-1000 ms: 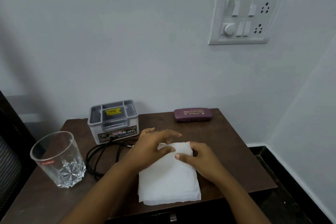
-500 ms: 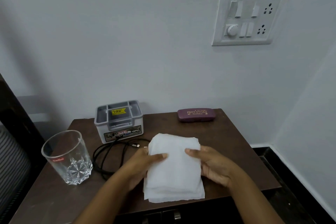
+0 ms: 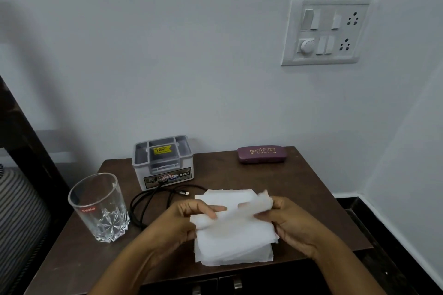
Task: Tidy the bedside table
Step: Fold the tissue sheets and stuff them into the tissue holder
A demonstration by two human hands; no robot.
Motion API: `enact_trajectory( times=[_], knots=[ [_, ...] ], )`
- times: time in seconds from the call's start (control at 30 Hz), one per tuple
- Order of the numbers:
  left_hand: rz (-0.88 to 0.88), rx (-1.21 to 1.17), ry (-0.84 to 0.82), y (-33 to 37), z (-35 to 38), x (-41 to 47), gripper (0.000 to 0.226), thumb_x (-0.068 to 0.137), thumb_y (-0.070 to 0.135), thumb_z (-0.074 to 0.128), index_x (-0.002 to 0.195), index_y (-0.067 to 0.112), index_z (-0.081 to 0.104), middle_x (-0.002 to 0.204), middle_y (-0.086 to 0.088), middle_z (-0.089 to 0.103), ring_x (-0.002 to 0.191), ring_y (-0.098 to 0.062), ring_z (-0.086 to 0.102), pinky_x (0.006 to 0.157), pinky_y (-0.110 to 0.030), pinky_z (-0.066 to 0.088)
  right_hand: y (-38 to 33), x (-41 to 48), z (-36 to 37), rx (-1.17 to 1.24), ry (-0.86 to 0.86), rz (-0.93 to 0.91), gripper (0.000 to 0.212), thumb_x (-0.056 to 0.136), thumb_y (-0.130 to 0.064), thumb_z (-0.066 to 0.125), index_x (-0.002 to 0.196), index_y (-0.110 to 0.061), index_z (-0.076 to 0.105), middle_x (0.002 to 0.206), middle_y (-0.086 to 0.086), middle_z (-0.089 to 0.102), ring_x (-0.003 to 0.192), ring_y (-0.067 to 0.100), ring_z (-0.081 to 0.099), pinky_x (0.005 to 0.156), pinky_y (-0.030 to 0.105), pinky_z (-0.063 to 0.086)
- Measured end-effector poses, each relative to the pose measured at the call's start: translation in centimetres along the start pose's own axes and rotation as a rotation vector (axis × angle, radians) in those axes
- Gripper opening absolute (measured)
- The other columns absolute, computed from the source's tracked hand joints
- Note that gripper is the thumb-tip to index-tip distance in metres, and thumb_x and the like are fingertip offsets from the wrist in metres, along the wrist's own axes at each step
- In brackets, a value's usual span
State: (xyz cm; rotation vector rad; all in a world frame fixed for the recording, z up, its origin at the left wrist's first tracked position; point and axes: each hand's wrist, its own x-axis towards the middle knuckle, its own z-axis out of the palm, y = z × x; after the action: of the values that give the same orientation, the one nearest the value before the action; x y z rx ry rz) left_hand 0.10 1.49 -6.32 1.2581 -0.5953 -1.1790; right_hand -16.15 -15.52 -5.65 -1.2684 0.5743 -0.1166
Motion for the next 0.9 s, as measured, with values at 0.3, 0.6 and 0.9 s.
enact_trajectory(
  times=[0.3,0.6,0.9],
  knots=[
    [-0.079,-0.595,-0.118,0.5,-0.3,-2.2,0.049,0.065,0.011,0.065,0.112,0.001,0.055,0.116,-0.022,0.063,0.091,-0.034,0.067,0.067,-0.042,0.058,-1.8,-1.4,1.7,-0.294,0.005,-0.181,0.044,0.090,0.012,0.041,0.064,-0.011,0.069,0.101,-0.002,0.072,0.095,0.020,0.067,0.066,0.024,0.054],
    [-0.202,0.125,-0.096,4.6,-0.1,-1.6,0.045,0.077,0.023,0.072,0.117,0.005,0.062,0.124,-0.018,0.061,0.108,-0.029,0.059,0.092,-0.037,0.049,-6.4,0.3,3.6,-0.597,-0.198,-0.223,0.039,0.082,0.017,0.047,0.080,-0.013,0.072,0.109,-0.010,0.069,0.101,0.007,0.064,0.084,0.035,0.056],
    [0.320,0.074,0.299,10.9,-4.2,0.0,0.019,0.073,0.020,0.060,0.089,0.010,0.063,0.082,-0.006,0.073,0.069,-0.015,0.068,0.064,-0.025,0.058,-8.8,6.3,9.5,-0.138,-0.169,-0.336,0.053,0.084,-0.036,0.063,0.130,-0.016,0.048,0.118,0.008,0.066,0.107,0.023,0.064,0.094,0.045,0.051]
  ],
)
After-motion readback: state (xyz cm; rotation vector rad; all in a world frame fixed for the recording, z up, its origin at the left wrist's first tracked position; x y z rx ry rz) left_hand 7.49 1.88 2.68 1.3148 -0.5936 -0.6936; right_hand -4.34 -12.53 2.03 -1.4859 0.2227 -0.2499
